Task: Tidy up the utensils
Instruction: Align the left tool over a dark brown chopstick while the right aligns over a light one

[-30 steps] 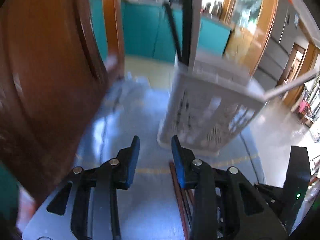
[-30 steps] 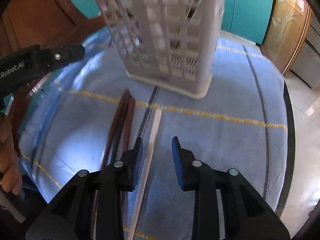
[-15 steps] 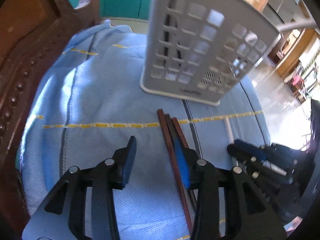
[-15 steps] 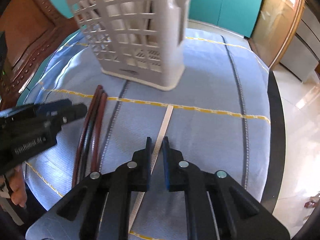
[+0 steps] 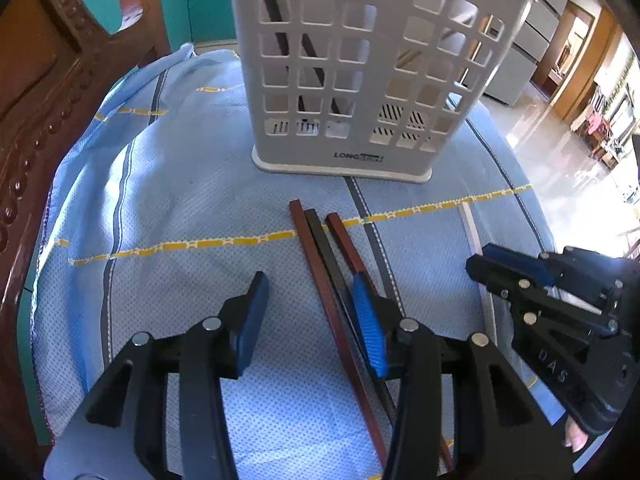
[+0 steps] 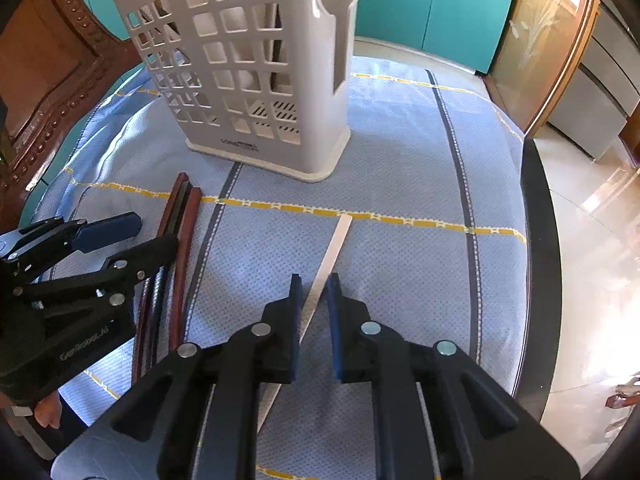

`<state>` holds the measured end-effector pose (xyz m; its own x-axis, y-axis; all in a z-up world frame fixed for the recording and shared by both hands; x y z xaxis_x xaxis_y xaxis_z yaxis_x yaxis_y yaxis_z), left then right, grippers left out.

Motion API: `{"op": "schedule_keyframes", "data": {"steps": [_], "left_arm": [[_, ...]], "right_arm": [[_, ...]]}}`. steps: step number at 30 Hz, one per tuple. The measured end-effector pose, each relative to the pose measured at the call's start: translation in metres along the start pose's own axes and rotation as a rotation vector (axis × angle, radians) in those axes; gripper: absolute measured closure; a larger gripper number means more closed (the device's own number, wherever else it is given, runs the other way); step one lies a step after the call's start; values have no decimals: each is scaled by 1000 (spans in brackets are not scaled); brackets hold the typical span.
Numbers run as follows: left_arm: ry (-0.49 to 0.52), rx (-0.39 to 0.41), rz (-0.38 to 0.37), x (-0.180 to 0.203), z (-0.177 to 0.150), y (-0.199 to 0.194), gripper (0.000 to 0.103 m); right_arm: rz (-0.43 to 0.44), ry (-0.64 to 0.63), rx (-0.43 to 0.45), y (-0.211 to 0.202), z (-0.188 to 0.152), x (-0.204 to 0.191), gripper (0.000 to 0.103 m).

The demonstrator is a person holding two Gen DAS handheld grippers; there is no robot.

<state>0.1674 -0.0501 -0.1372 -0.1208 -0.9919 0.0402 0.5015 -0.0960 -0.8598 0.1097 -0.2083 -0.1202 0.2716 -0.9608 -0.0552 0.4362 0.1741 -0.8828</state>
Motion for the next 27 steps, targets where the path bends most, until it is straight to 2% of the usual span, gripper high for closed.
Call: {"op": "schedule_keyframes", "data": {"steps": [4,5,14,19,27], "left_arm": [[15,0,-24,5,-2,-3,83],[20,-1,-26,6,-3,-4,84],[65,-20,-48,11,-14,-13,85],[46,-24,-63,2,-17,-16,84],[61,-35,-50,4,-19,-15,76]], "right_arm": [[-5,-2,1,-1,0,1,89],[-7,-3,1,-1,0,1,89],[-14,-8,1,-1,-2,1,86],[-14,-9,1,-1,-2,1,83],[-20,-13,2,-1,-2,-2,78]]}}
Point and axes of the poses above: each gripper's, at about its wrist camera, not at the fingertips, and y roughly the way its jaws point, x to its right, z to its top, the point moved 7 cm from there along y, roughly the way its jaws point, and after that the axes turned 3 degrees about z, right-handed, at the moved point
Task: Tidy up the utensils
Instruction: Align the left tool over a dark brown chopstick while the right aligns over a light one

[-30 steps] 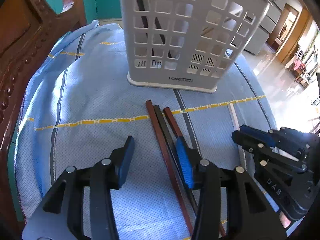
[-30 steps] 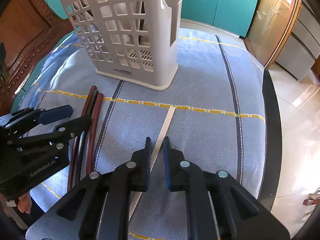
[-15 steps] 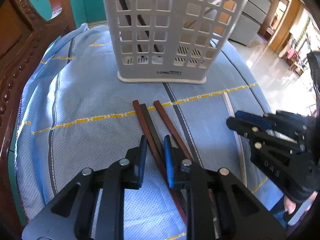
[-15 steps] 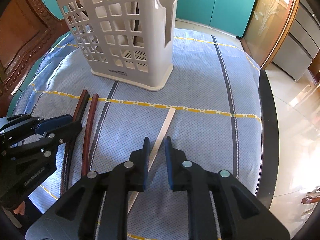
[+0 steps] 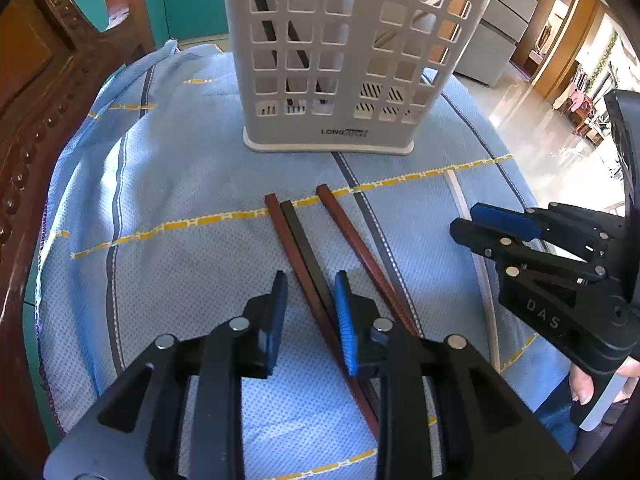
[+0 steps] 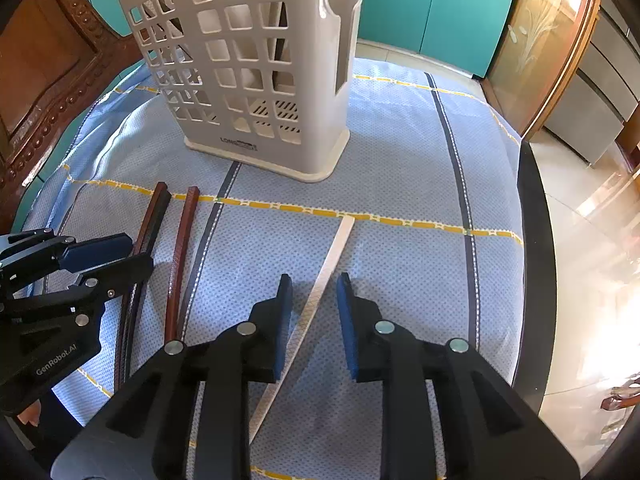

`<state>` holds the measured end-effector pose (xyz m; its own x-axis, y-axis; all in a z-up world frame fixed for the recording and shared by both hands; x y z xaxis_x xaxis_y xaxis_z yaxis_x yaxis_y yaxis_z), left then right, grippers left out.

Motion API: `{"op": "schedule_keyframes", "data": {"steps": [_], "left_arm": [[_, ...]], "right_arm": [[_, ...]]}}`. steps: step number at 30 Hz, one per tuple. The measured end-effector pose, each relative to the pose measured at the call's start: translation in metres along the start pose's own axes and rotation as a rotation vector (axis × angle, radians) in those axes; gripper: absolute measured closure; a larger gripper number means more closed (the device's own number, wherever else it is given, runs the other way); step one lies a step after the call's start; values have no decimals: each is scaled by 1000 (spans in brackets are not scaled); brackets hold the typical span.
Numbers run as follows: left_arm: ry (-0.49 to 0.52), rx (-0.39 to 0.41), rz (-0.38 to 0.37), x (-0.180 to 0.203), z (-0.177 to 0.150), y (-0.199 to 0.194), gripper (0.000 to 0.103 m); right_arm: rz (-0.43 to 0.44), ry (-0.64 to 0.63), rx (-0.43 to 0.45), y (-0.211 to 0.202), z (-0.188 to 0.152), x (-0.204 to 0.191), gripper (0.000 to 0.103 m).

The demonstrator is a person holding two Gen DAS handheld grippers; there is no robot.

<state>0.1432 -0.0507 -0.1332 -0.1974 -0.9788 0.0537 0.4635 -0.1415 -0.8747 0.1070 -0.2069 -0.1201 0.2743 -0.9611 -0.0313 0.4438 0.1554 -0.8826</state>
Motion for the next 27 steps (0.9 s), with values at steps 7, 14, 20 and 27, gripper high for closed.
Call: {"op": "schedule_keyframes", "data": {"steps": [7,14,20,27], "left_arm": [[-28,-3,9,-13,3,0,65],[-89,13,11,-34,9,-3,65],[-63,1,14,-23,7,3,65],[-45,38,-7,-8,11,5,86]], "right_arm": [[-11,-9,2,0,-1,-4,74],[-9,-4,-3,0,-1,-2,73],[-10,-12,-1,0,-1,-4,73],[-7,-6,-1,0,-1,-3,73]]}}
Point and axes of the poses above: each gripper's, at about its wrist camera, not at the fingertips, and y roughly the way its jaws point, x to its right, z to its top, the point moved 7 cm from there along y, roughly the way its jaws point, and after that the axes turned 3 degrees about z, right-handed, at the moved point
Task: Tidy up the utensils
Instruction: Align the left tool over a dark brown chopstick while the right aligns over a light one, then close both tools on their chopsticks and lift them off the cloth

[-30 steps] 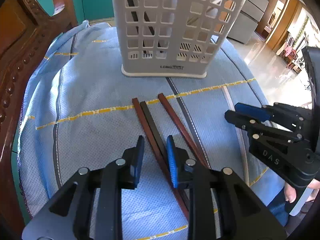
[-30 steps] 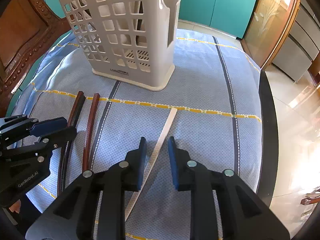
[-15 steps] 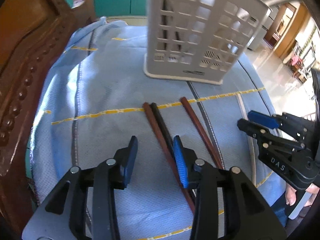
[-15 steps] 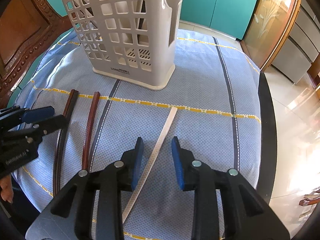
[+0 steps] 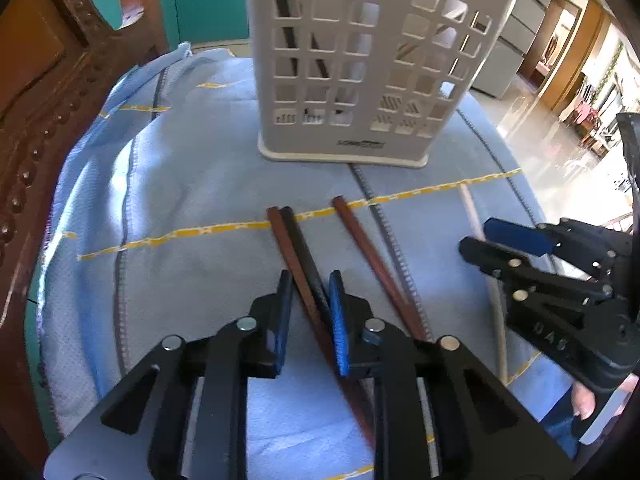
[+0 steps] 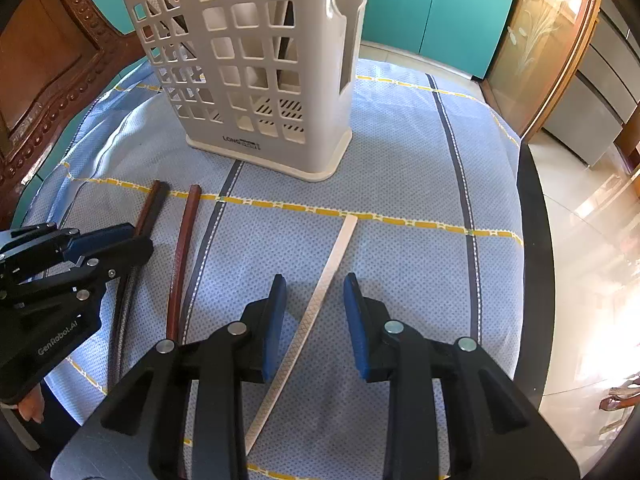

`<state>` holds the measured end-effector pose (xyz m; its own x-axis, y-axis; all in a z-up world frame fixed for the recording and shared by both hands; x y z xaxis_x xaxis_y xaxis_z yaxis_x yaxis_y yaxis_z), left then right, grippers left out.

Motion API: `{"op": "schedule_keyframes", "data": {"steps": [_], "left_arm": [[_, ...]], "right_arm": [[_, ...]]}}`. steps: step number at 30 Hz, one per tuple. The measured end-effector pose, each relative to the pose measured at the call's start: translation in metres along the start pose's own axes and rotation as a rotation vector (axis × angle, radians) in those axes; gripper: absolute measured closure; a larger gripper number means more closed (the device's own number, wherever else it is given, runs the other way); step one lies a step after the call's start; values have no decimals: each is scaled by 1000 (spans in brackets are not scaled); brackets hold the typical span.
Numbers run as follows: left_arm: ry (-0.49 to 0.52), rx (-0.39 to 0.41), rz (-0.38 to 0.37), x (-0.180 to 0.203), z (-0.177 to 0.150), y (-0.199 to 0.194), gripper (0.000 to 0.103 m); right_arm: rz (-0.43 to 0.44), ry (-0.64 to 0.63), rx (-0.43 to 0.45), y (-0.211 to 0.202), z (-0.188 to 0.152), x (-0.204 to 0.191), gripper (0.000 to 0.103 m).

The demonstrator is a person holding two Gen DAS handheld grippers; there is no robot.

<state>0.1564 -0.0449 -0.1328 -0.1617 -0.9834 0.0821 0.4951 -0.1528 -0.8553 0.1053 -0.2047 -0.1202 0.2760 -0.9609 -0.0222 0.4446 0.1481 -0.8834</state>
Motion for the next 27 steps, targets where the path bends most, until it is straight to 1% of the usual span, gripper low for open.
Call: {"op": "schedule_keyframes", "data": {"steps": [2,5,7,8,11,15,17,20,22,23,24,25,26,27], "left_arm": [[-16,12,-31,1,3,-2,90],[-3,57,-24,2,11,-14,89],[-24,61,-42,-2,13,-17,89],[-36,64,-39,-6,15,-18,89],[-71,59,-23,-20,17,-18,89],[-90,35,8,-28,11,-12,87],[-84,20,12,-26,9,-6,83],[-68,-8,36,-20,6,5,81],[-49,0,76,-18,8,9,81],[-40,3,91,-17,9,10,81],[-35,5,100,-16,9,11,81],[-26,8,115,-14,9,12,81],[-19,11,123,-11,10,12,85],[-20,13,121,-10,10,10,89]], "right_arm": [[1,-1,0,0,0,1,73],[-1,6,2,-2,0,5,73],[0,15,9,-6,2,9,73],[1,19,16,-9,3,11,72],[-3,30,37,-18,7,18,68],[-22,40,9,-16,5,25,67],[-20,39,-14,-9,2,21,67],[-4,18,-30,0,-1,10,64],[-31,-14,-3,1,2,1,64],[-26,-21,1,1,2,-3,67],[0,-23,6,2,2,-7,78],[12,-24,8,2,3,-10,85],[23,-27,8,2,3,-13,92],[39,-24,9,1,3,-15,94]]}}
Point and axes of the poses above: each gripper's, at about its wrist camera, not at the fingertips, and y roughly the way its jaws point, x to its right, z to its top, the point moved 7 cm from there along y, roughly the way its jaws point, and after that the axes turned 3 degrees about z, right-handed, at the moved point
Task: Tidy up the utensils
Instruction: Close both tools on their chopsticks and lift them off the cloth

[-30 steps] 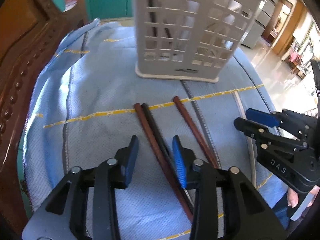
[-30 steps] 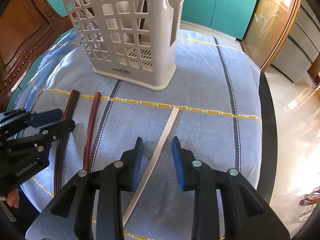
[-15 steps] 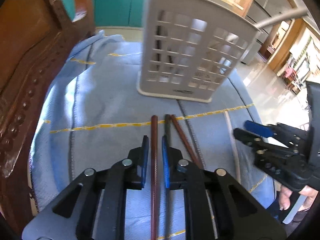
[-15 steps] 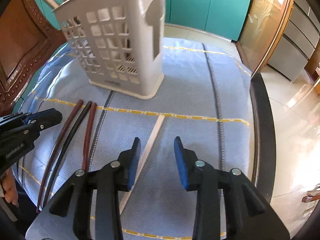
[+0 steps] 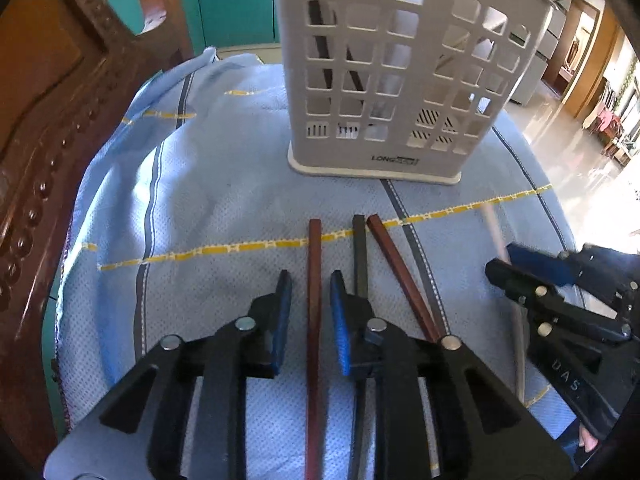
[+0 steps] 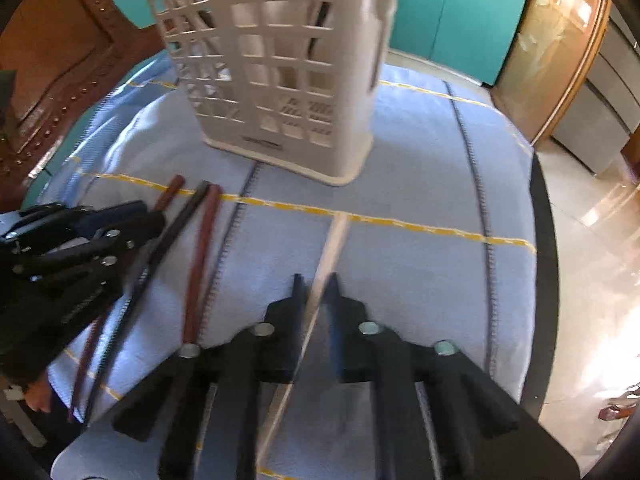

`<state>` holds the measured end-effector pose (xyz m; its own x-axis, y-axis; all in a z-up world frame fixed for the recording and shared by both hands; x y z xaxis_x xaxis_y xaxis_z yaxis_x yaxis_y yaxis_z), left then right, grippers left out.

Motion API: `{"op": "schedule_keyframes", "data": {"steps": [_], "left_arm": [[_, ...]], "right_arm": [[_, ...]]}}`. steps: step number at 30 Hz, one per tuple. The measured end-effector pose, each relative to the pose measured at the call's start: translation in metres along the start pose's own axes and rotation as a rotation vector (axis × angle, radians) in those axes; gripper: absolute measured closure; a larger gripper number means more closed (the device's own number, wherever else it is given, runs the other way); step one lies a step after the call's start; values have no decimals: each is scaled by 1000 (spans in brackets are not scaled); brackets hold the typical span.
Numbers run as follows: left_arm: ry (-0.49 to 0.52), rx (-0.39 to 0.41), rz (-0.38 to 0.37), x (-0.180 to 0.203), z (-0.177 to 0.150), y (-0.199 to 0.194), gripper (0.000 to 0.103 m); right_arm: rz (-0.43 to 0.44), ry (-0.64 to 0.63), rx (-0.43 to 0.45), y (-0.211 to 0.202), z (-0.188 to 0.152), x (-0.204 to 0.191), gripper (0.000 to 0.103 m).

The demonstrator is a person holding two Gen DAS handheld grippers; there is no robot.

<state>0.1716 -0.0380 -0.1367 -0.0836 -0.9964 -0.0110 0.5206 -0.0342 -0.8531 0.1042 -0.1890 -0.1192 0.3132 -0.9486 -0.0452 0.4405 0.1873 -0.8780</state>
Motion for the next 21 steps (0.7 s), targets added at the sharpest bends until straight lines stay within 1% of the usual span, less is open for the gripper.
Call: {"op": "schedule_keyframes", "data": {"steps": [1,3,4,6,8,9,11,15,17,18,21], "left_arm": [[0,1,-3,2,1,0,94],[-16,9,-12,2,1,-2,96],[-32,22,-24,1,3,-5,96],[-44,59,-33,-2,7,-15,96],[-48,132,-31,-6,15,-37,96],[-50,150,-32,-7,16,-44,96],[-52,217,-47,-9,22,-72,96],[-63,326,-76,-12,32,-123,96],[-63,394,-96,-13,38,-157,96],[-58,424,-100,-7,38,-175,96],[-44,510,-106,-7,55,-213,96]], "right_arm": [[16,6,3,0,0,-2,95],[62,20,16,-3,1,-7,97],[68,18,37,-8,3,-8,97],[76,13,96,-24,9,-7,97],[101,19,161,-46,16,-3,97],[113,23,195,-58,19,0,97],[147,30,267,-87,26,8,97],[205,13,397,-149,33,17,97],[240,3,449,-175,34,18,97],[256,-4,478,-189,36,18,97],[278,-15,555,-227,54,20,97]]}}
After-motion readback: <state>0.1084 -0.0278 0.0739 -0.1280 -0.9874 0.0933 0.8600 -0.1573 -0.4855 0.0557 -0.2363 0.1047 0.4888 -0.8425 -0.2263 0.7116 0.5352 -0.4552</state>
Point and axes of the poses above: each gripper's, at about its wrist camera, not at the fingertips, and y roughly the way its jaws point, x to its right, z to its top, the point moved 7 cm from there along y, roughly the way its jaws point, and after that the axes turned 3 degrees about z, right-handed, at the moved point
